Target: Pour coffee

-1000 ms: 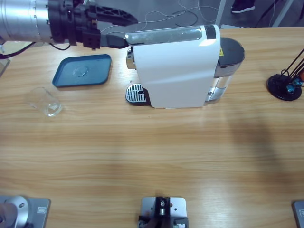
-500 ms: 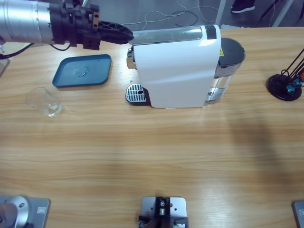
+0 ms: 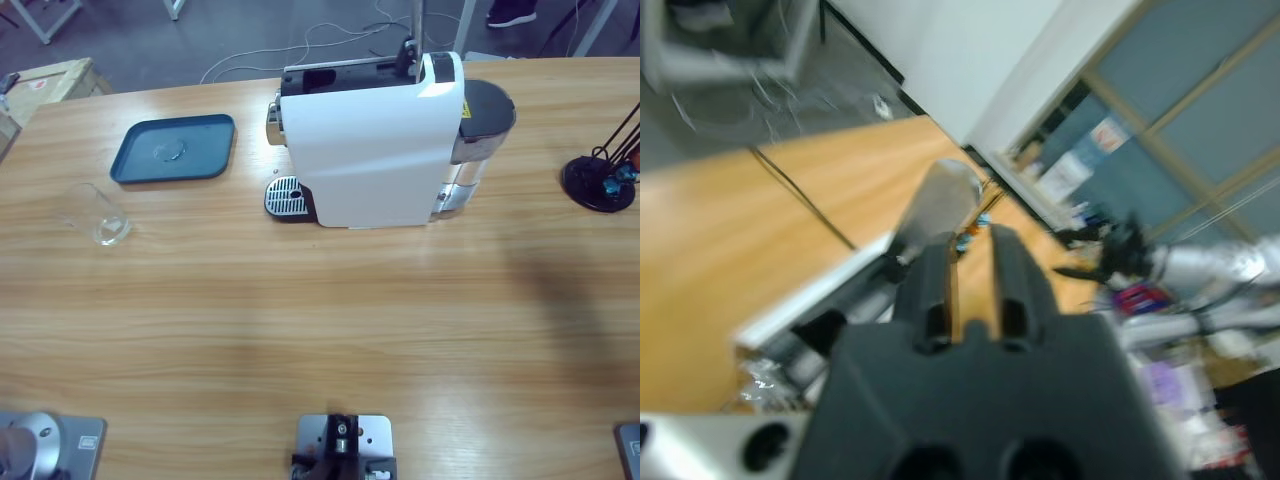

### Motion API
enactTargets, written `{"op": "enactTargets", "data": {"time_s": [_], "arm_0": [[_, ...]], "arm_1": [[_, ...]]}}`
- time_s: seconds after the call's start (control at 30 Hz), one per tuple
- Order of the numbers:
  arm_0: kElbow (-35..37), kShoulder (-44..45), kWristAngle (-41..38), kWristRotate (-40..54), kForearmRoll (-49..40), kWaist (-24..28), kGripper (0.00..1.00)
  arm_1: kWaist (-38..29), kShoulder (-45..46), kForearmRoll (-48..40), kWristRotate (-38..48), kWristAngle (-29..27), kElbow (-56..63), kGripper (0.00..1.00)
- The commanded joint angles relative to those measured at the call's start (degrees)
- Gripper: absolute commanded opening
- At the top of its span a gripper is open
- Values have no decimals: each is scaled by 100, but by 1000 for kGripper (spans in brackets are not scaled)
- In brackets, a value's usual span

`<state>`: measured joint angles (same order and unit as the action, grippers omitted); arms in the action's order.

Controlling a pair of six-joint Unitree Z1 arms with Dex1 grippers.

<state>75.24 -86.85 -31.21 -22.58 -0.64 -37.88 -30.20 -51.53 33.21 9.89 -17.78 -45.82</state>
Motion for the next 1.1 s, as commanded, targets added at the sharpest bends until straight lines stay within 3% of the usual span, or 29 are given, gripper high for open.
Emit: {"op": "enactTargets", "data": {"time_s": [0.03,0.17,0.23,0.4,0.57,0.63,0.73,0.77,0.8,0.83,1.0,1.07,1.1], "arm_0": [[-1223,937,2476,2782,-1538,-712,964],[-1987,1487,3451,3269,-1893,-773,982],[-2490,1744,3534,3236,-1527,-775,982],[-3392,2079,3525,2696,-882,-777,982],[-3599,2213,3488,2534,-842,-777,982],[-3654,2232,3508,2531,-842,-782,982],[-3675,2208,3499,2504,-836,-779,982],[-3675,2194,3497,2499,-828,-777,982],[-3675,2183,3490,2496,-819,-779,982],[-3673,2174,3490,2489,-808,-777,982],[-3705,2199,3478,2455,-798,-779,982],[-3733,2204,3451,2415,-798,-779,982],[-3745,2208,3432,2378,-798,-779,982]], "arm_1": [[1505,-697,-970,153,553,687,803],[1897,-1275,-1858,153,780,1083,791],[2025,-1720,-2354,146,829,1188,715],[2224,-2708,-3233,192,871,1221,680],[2512,-3124,-3704,246,927,1313,659],[2591,-3168,-3714,303,862,1346,559],[2691,-3165,-3799,333,871,1402,545],[2698,-3165,-3804,333,876,1404,517],[2704,-3168,-3809,329,885,1411,392],[2702,-3172,-3827,329,903,1418,333],[2704,-3179,-3888,311,954,1431,292],[2704,-3168,-3930,311,954,1445,176],[2704,-3166,-3953,311,961,1446,172]]}}
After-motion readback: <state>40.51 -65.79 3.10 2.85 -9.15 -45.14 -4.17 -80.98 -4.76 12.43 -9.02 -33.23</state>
